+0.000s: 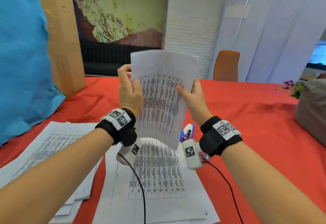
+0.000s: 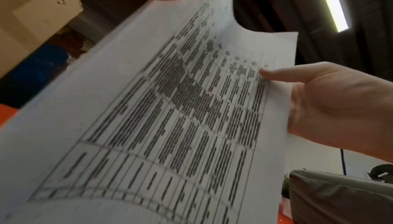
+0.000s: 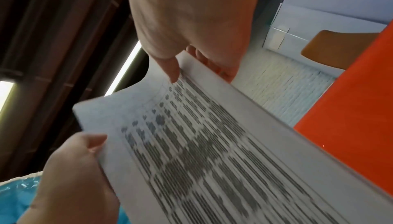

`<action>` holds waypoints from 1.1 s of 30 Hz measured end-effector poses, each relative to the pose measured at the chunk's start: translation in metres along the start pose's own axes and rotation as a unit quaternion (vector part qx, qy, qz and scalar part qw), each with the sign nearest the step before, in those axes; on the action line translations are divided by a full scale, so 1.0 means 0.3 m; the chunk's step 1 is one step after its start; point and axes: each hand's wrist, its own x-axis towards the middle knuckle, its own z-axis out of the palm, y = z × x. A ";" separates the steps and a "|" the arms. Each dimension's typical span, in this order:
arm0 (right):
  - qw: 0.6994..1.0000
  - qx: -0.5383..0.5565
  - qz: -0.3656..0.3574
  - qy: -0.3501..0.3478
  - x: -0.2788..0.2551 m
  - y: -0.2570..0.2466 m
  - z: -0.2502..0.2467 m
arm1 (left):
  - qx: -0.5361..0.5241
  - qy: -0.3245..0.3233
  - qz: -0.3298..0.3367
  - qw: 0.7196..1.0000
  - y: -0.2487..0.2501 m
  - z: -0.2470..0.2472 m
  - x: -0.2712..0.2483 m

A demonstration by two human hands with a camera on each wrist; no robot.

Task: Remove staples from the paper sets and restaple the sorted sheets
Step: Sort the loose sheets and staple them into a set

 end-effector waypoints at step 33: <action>0.941 -0.238 0.110 -0.213 0.004 0.073 -0.105 | 0.156 -0.067 -0.055 0.984 -0.055 -0.063 0.016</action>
